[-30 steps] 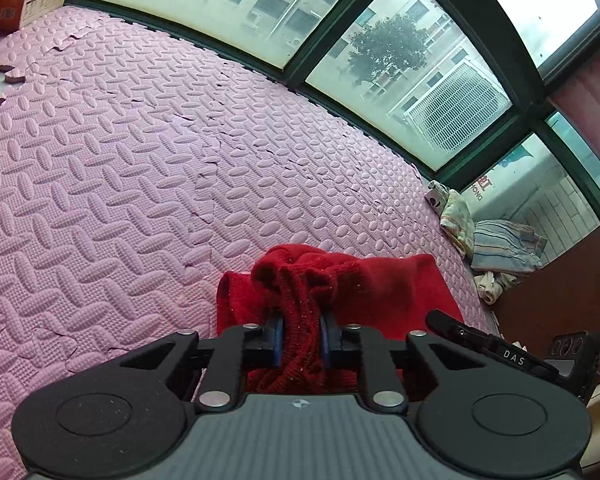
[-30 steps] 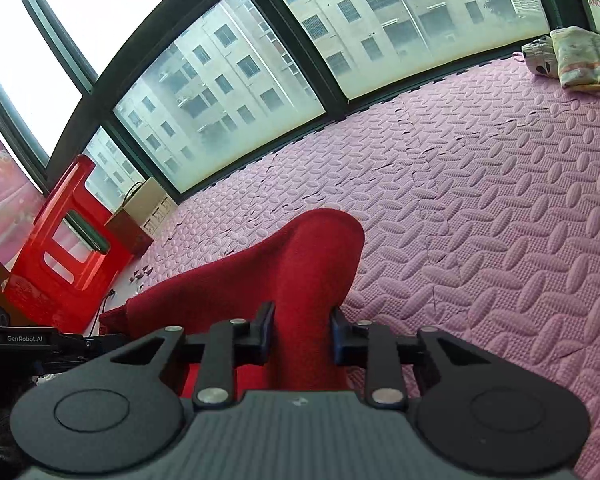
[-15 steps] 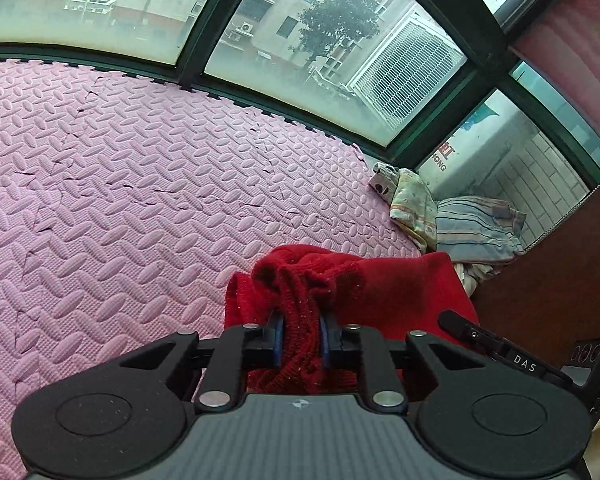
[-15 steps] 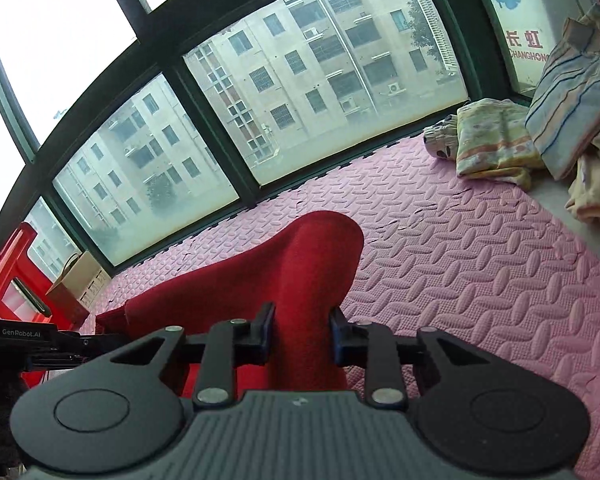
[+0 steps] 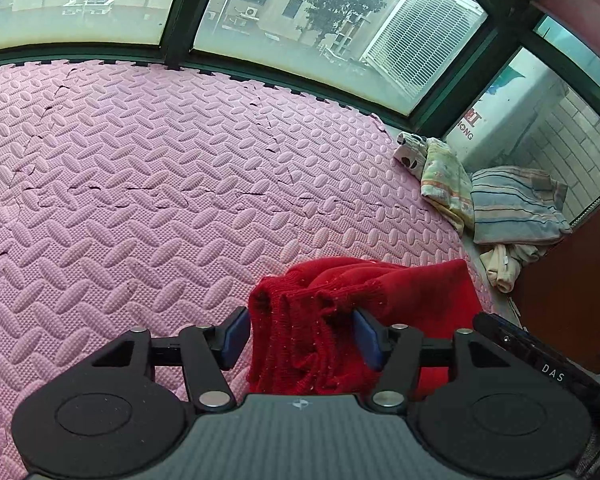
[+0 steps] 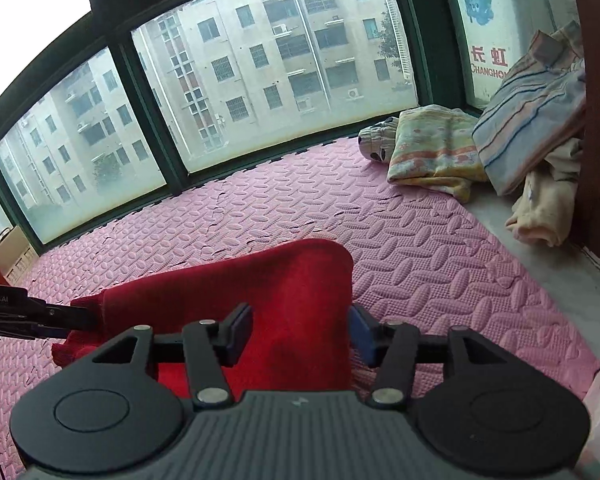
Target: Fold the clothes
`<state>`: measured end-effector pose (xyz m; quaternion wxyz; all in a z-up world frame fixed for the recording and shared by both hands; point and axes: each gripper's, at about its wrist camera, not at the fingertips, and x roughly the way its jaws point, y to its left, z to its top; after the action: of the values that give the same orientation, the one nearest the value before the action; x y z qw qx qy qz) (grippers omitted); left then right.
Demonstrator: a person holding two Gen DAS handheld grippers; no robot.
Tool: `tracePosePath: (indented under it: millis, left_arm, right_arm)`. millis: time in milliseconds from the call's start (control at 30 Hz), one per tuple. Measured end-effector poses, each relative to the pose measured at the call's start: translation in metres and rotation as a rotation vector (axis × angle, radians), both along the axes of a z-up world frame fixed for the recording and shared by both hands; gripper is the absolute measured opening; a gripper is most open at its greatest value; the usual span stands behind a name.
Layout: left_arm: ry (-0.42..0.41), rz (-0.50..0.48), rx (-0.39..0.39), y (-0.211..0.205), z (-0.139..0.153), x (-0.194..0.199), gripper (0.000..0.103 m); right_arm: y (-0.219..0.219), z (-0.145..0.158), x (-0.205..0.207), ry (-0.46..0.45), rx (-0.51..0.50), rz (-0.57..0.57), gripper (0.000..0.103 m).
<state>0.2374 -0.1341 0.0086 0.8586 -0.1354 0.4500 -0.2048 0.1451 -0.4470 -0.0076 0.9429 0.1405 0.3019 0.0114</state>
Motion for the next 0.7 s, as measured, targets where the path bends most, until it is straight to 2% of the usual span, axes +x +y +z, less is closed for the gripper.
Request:
tracePosePath:
  millis: [67, 133, 233, 300, 433, 700]
  left_arm:
    - [-0.032, -0.003, 0.016, -0.003, 0.007, -0.001, 0.082]
    - [-0.077, -0.025, 0.038, -0.01, 0.014, -0.003, 0.087]
    - [-0.116, -0.057, 0.093, -0.024, 0.019, -0.005, 0.1]
    - [-0.139, -0.077, 0.121, -0.032, 0.019, -0.004, 0.101]
    - [-0.144, -0.081, 0.179, -0.042, 0.012, 0.001, 0.103]
    - [-0.111, -0.056, 0.236, -0.048, -0.008, 0.018, 0.103]
  right_arm:
    - [0.009, 0.005, -0.004, -0.024, -0.019, 0.018, 0.068]
    - [0.022, 0.006, -0.006, -0.034, -0.034, 0.049, 0.082]
    - [0.041, 0.005, -0.009, -0.044, -0.054, 0.086, 0.085]
    - [0.052, 0.003, -0.009, -0.044, -0.053, 0.104, 0.091]
    - [0.069, -0.002, -0.011, -0.042, -0.07, 0.126, 0.097]
    - [0.097, -0.016, -0.011, -0.03, -0.137, 0.176, 0.099]
